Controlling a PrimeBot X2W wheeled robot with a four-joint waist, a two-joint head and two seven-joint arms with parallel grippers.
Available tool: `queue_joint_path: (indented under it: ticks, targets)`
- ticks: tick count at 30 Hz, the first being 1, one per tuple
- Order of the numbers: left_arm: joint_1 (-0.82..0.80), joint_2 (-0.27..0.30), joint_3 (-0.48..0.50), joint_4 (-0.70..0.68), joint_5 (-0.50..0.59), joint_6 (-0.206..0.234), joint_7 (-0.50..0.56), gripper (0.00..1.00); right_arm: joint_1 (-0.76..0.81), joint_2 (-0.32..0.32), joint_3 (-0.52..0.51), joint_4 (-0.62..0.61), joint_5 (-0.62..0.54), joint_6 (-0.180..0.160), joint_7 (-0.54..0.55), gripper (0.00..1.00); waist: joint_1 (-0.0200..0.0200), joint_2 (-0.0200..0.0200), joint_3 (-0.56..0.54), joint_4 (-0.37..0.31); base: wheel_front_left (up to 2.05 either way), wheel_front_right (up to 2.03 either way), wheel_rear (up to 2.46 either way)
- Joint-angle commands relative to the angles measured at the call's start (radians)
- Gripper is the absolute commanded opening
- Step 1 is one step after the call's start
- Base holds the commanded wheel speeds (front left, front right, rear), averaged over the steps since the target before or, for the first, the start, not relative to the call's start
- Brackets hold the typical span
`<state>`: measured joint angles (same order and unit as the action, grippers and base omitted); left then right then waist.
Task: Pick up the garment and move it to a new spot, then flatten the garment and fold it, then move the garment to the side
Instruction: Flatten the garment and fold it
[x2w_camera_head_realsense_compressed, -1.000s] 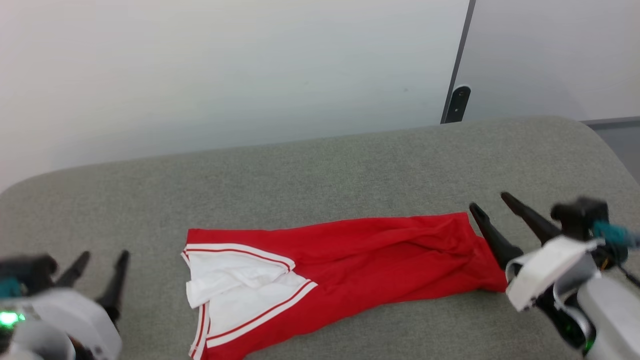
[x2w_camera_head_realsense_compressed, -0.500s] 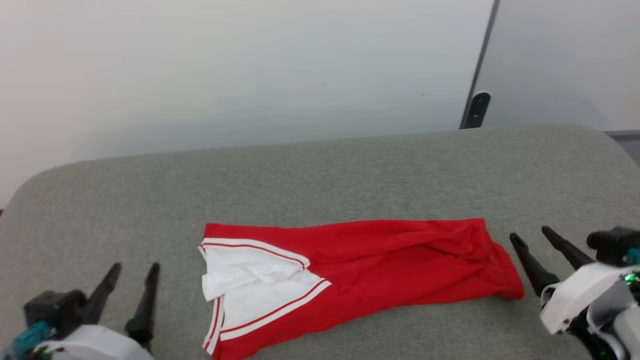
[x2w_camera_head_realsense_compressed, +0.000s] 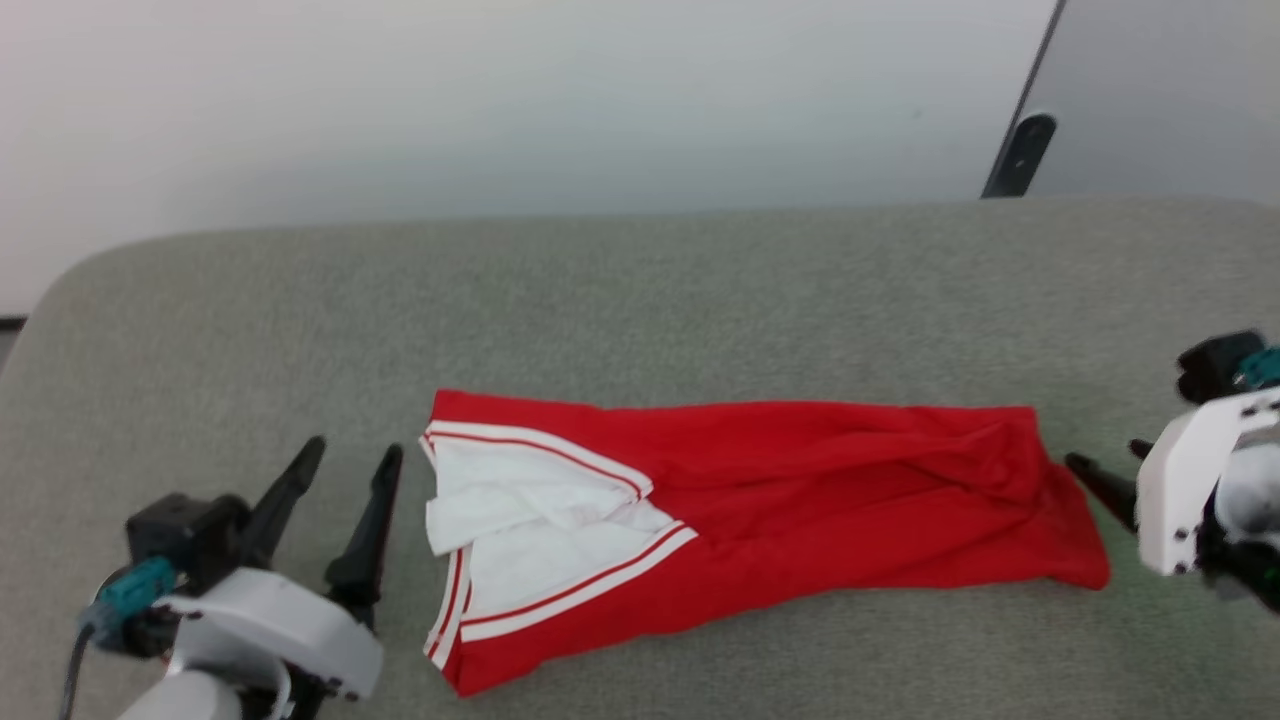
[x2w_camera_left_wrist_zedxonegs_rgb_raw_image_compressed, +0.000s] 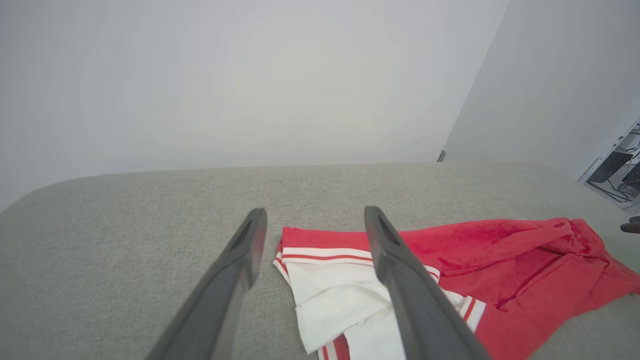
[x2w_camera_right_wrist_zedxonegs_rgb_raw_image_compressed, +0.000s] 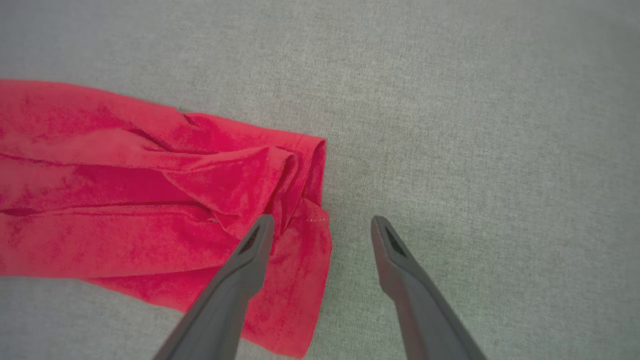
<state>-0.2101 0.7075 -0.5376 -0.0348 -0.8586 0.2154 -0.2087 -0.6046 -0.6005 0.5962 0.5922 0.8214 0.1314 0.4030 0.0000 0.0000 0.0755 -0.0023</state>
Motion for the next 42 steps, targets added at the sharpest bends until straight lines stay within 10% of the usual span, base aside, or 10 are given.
queue_joint_path:
  ticks: [1,23,24,25,42]
  targets:
    - [-0.015,-0.005,-0.001,-0.002,0.010,-0.004,0.003,1.00,-0.017,-0.002,-0.001,0.007,0.017,-0.002,0.011,1.00,0.0000,0.0000,0.055,0.042,0.00,0.00,0.00]
    - [-0.150,-0.136,-0.054,0.067,0.007,-0.041,0.009,1.00,-0.093,0.090,0.095,0.279,0.089,-0.002,0.508,1.00,0.0000,0.0000,0.160,0.159,0.00,0.00,0.00]
    - [-0.147,-0.135,-0.053,0.069,0.006,-0.041,0.008,1.00,-0.086,0.102,0.082,0.278,0.110,-0.001,0.516,0.18,0.0000,0.0000,0.158,0.159,0.00,0.00,0.00]
    - [-0.143,-0.137,-0.051,0.069,0.002,-0.041,0.007,1.00,-0.086,0.110,0.066,0.279,0.125,0.000,0.513,0.00,0.0000,0.0000,0.157,0.158,0.00,0.00,0.00]
    - [-0.100,-0.110,-0.030,0.055,-0.028,-0.029,0.007,1.00,-0.200,-0.016,-0.034,0.397,0.019,-0.005,0.377,0.00,0.0000,0.0000,0.120,0.127,0.00,0.00,0.00]
